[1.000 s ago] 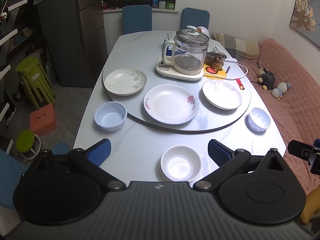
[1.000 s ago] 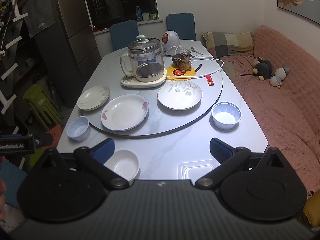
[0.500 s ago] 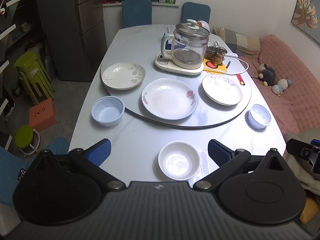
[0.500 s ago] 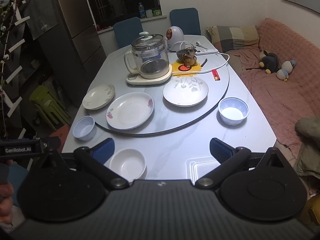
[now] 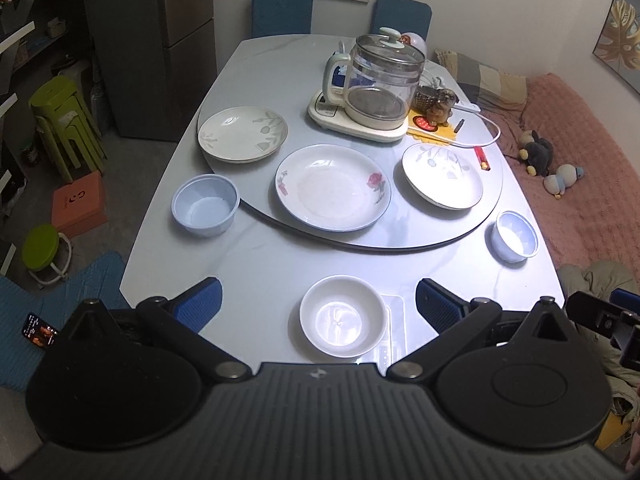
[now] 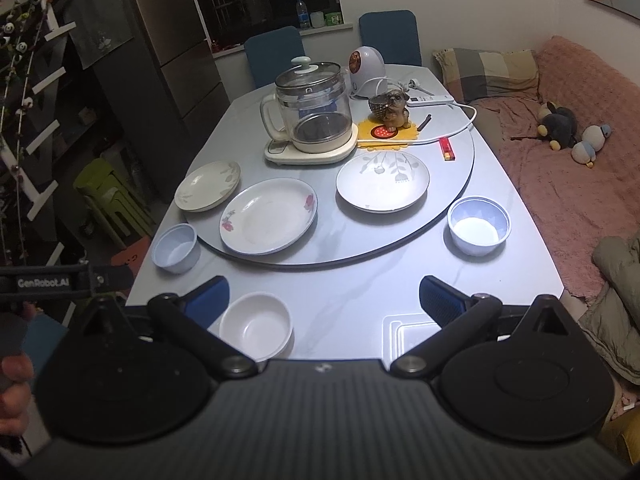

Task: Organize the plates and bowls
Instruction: 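Move both grippers toward the rim of the grey leaf-pattern plate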

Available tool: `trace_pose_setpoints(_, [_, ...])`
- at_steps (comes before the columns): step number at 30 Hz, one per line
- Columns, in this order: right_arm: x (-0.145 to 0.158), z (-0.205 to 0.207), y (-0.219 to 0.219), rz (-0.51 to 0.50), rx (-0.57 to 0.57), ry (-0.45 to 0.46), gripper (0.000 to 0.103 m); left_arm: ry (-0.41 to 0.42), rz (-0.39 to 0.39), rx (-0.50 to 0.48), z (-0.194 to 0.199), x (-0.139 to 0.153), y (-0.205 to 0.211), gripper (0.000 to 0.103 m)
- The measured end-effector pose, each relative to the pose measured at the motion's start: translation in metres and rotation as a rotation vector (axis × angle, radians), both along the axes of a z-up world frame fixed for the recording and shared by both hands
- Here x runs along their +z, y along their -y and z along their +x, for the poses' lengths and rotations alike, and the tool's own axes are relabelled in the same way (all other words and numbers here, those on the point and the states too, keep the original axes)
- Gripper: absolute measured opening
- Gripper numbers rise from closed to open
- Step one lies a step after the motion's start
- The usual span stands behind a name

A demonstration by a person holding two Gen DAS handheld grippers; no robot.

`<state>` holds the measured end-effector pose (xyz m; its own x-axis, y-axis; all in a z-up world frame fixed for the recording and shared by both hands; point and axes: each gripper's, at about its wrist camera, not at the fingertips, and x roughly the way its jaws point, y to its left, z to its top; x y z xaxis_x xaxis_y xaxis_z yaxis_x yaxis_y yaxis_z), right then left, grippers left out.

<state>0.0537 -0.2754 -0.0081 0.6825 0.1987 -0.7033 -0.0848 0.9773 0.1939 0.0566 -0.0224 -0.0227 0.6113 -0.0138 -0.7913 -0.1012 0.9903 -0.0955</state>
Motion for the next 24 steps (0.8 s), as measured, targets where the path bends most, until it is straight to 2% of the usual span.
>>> trace_pose_setpoints(9, [-0.008,0.021,-0.02,0.014,0.065,-0.01,0.101,-0.043,0.006,0.035,0.016,-0.006,-0.02,0.103])
trace_pose_setpoints(20, [-0.015,0.069,-0.087,0.039,0.085,-0.034,0.095,-0.06,-0.009,0.026,0.056,-0.014,-0.096,0.103])
trace_pose_setpoints(24, [-0.02,0.089,-0.114,0.045,0.09,-0.05,0.087,-0.052,-0.012,0.024,0.076,-0.018,-0.128,0.103])
